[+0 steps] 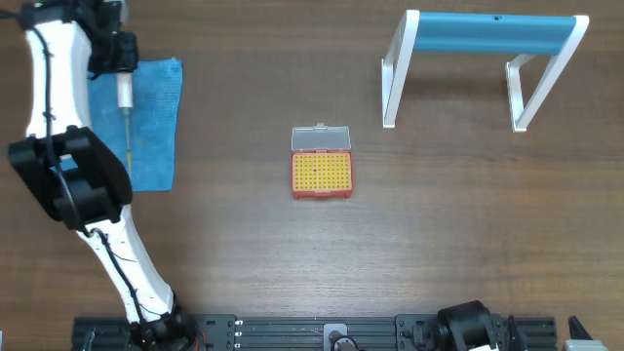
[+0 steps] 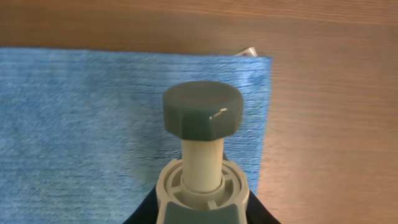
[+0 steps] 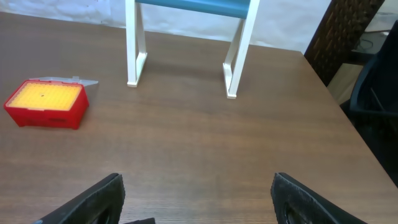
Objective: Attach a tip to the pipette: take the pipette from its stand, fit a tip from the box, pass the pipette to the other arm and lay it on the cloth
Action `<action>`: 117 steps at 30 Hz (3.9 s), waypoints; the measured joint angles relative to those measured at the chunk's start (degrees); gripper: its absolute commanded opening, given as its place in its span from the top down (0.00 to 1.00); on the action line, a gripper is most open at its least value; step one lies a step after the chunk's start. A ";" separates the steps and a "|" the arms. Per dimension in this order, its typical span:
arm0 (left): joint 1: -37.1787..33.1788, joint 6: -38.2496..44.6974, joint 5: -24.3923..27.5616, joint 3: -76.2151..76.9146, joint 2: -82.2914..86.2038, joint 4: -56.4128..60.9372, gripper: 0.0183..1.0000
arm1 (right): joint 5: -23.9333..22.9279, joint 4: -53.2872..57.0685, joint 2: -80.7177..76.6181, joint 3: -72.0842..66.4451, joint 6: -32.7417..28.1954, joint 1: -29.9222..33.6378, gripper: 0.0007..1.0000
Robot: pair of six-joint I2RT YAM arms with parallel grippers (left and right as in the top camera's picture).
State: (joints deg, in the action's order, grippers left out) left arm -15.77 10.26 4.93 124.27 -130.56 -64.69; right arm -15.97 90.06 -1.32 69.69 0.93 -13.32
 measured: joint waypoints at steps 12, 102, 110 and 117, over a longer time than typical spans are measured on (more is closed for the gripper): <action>-0.15 -1.97 -0.66 0.52 -5.27 0.20 0.99 | 0.00 0.00 0.00 0.00 0.00 0.00 0.23; 2.29 -6.75 -4.48 34.77 -8.41 -32.22 0.00 | 0.00 0.00 0.00 -0.04 0.00 0.00 0.23; 6.40 -6.91 -5.77 34.82 13.66 -32.20 0.00 | 0.00 0.00 0.00 -0.04 -0.02 0.00 0.23; 7.41 -11.93 -10.25 28.94 42.58 -32.00 0.00 | 0.00 -0.02 0.00 -0.04 -0.02 0.00 0.23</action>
State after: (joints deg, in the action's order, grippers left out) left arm -8.36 -1.67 -5.32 153.21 -87.99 -96.68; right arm -15.97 90.04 -1.32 69.65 0.91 -13.32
